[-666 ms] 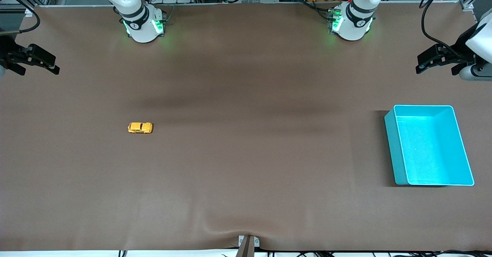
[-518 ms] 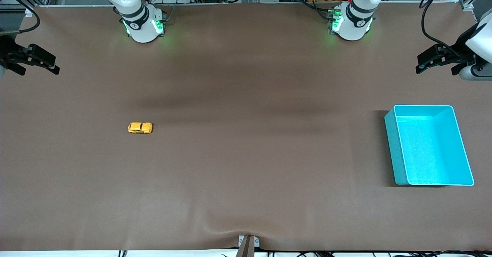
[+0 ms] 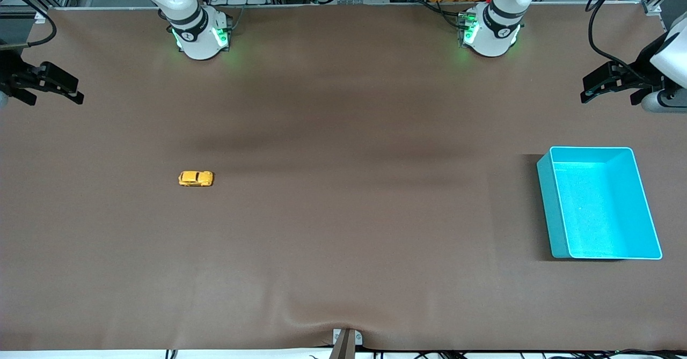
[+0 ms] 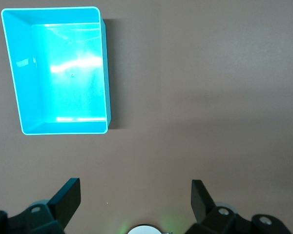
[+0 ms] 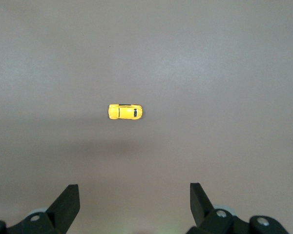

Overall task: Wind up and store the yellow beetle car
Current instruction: 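Reach the right gripper toward the yellow beetle car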

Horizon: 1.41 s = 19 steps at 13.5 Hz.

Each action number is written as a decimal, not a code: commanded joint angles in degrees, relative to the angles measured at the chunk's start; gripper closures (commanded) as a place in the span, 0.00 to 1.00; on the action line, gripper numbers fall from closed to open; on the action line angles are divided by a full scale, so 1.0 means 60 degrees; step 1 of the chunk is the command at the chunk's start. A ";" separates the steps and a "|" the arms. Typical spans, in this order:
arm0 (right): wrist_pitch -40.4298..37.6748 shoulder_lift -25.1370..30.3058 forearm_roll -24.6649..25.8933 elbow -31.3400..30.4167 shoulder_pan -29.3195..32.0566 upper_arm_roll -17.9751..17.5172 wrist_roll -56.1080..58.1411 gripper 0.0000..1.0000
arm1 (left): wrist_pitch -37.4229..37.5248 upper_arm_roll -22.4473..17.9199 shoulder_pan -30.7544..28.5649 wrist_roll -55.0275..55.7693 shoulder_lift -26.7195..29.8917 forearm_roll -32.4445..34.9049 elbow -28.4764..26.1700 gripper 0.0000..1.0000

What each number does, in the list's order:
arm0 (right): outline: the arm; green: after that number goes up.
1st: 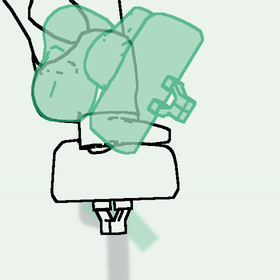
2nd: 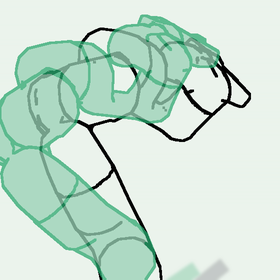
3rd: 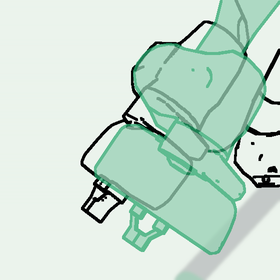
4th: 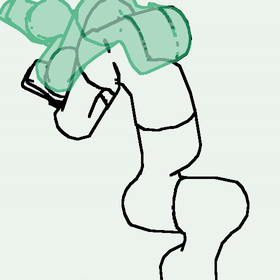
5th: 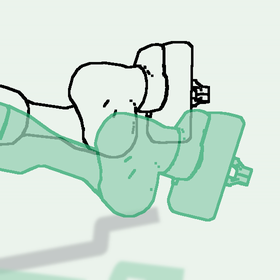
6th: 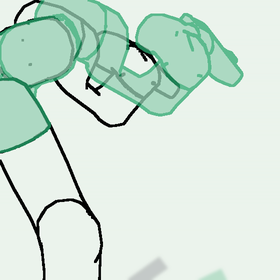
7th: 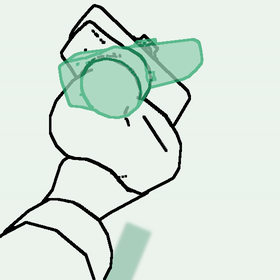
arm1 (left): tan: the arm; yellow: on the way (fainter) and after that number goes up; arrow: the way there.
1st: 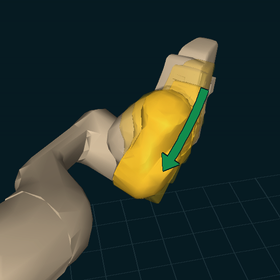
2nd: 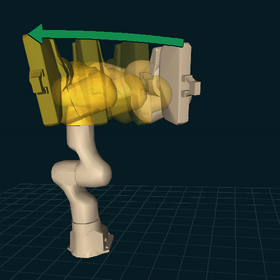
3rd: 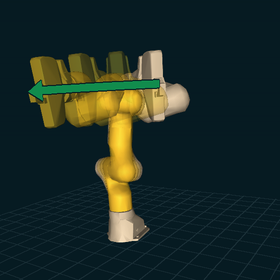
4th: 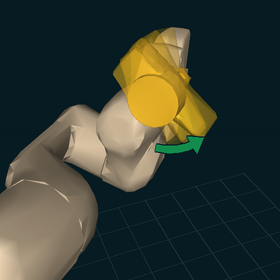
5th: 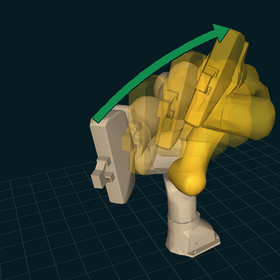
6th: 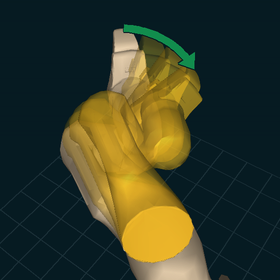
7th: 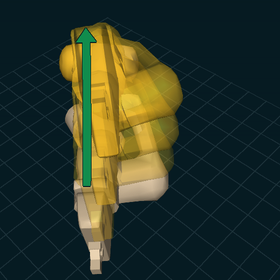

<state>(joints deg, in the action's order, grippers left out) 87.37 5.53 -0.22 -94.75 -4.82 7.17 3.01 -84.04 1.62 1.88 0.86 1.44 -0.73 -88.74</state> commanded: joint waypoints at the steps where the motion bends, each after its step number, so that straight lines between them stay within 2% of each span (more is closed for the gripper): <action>1: 0.0116 -0.0276 -0.0095 -0.0219 -0.0076 0.0080 0.0811 0.00 | -0.0012 0.0008 -0.0064 -0.0187 0.0068 0.0136 0.0009 0.00; 4: 0.1211 -0.0424 -0.0080 -0.1313 -0.0017 0.0109 0.1869 0.00 | -0.0012 -0.0036 -0.0094 -0.0187 0.0053 0.0136 -0.0006 0.00; 10: 0.4783 -0.0614 -0.0036 -0.3980 -0.0046 0.0109 0.4194 0.00 | -0.0012 -0.0065 -0.0181 -0.0187 0.0039 0.0122 -0.0006 0.00; 12: 0.5214 -0.1255 -0.0007 -0.4131 0.0041 0.0109 0.6459 0.00 | -0.0012 -0.0066 -0.0255 -0.0187 0.0024 0.0107 -0.0020 0.00; 15: 0.5303 -0.2063 -0.0036 -0.4174 0.0145 0.0109 0.8412 0.00 | -0.0012 -0.0066 -0.0255 -0.0187 0.0024 0.0107 0.0009 0.00; 17: 0.5594 -0.2590 -0.0051 -0.4306 0.0188 0.0109 0.8916 0.00 | -0.0012 -0.0066 -0.0269 -0.0187 0.0024 0.0092 -0.0020 0.00; 19: 0.6717 -0.2592 -0.0022 -0.5108 0.0071 0.0109 0.9295 0.00 | -0.0012 -0.0066 -0.0357 -0.0187 -0.0005 0.0034 -0.0020 0.00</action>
<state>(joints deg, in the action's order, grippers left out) 122.98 -10.17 -0.15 -121.71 -4.28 7.98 55.46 -84.04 1.12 0.39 0.86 1.39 -0.73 -88.90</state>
